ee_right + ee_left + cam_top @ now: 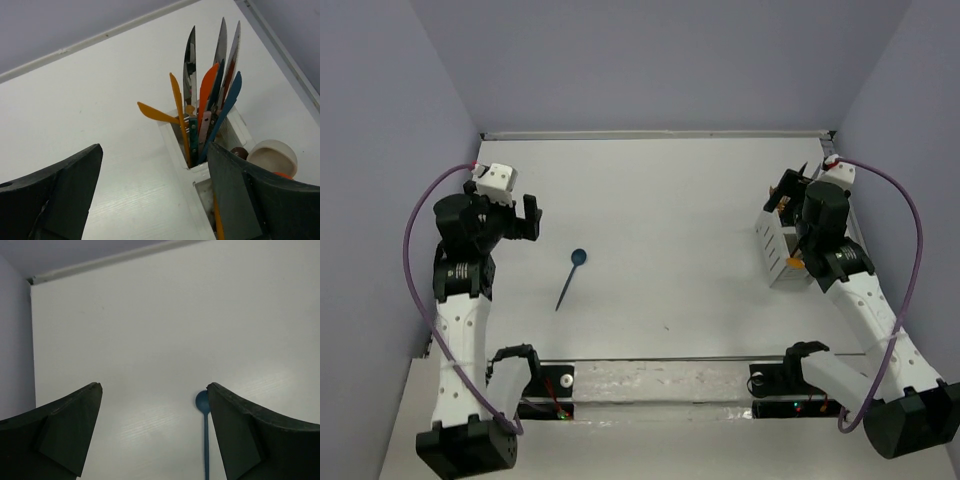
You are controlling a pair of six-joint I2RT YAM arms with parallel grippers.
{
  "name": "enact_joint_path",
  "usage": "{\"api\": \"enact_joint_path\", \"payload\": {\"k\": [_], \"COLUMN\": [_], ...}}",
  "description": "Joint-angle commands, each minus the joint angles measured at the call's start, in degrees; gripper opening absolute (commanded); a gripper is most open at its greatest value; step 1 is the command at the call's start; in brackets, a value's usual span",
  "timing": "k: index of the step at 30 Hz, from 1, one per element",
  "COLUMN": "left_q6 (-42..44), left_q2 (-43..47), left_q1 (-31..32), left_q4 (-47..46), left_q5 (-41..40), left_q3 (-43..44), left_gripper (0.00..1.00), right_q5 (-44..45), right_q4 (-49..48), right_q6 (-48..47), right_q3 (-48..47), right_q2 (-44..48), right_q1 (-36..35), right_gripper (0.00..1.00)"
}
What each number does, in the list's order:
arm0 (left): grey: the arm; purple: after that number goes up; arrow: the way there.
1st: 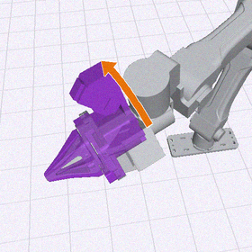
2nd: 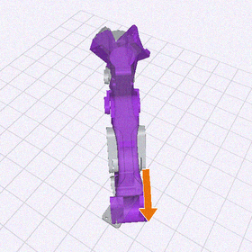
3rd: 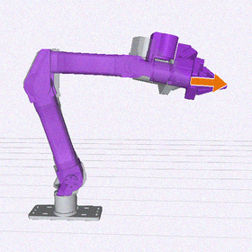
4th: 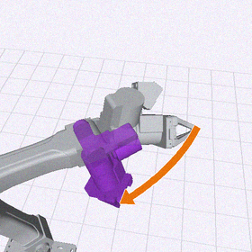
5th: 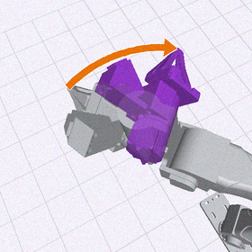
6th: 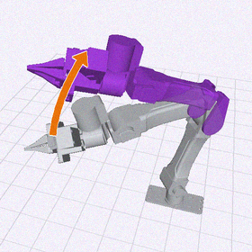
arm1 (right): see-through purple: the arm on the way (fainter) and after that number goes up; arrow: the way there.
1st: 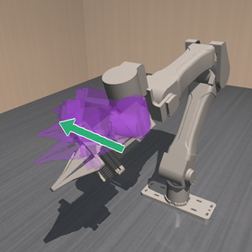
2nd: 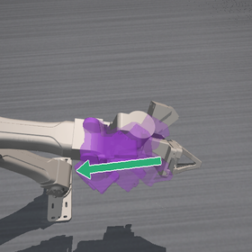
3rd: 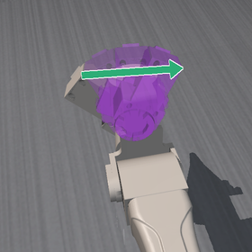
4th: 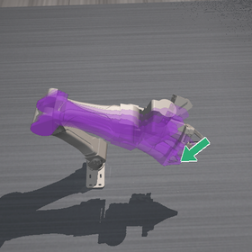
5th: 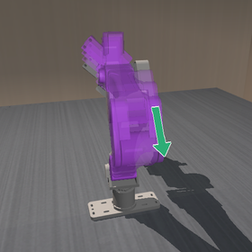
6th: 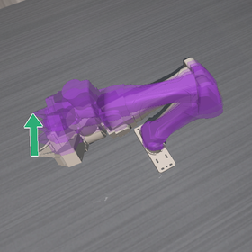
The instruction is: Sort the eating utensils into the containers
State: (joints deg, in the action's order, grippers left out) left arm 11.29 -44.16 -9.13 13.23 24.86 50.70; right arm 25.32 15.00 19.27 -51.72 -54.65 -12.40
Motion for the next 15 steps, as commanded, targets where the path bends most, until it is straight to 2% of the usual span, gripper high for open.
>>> {"api": "enact_joint_path", "payload": {"k": [1,5,6,10,15], "left_q6": [15.15,19.37,20.69,23.86,26.76], "left_q2": [-10.67,-14.19,-15.5,-19.19,-21.57], "left_q1": [-0.28,-0.02,0.94,6.47,8.33], "left_q4": [14.62,15.5,16.03,17.44,18.85], "left_q5": [1.16,-2.45,-4.71,-12.09,-10.01], "left_q3": [2.56,1.34,0.9,-1.21,-3.15], "left_gripper": [0.99,0.99,0.99,0.99,0.99], "right_q5": [-6.86,-7.74,-8.27,-11.95,-13.37], "right_q4": [5.2,9.86,10.39,13.29,13.21], "right_q6": [-1.6,-2.04,-2.04,-1.78,-1.25], "right_q3": [-3.2,-4.88,-4.79,-5.14,-4.0], "right_q2": [0.78,0.78,0.69,0.25,0.95], "right_q1": [0.1,0.1,0.1,0.1,0.1], "right_gripper": [0.92,0.96,0.99,1.0,1.0]}}
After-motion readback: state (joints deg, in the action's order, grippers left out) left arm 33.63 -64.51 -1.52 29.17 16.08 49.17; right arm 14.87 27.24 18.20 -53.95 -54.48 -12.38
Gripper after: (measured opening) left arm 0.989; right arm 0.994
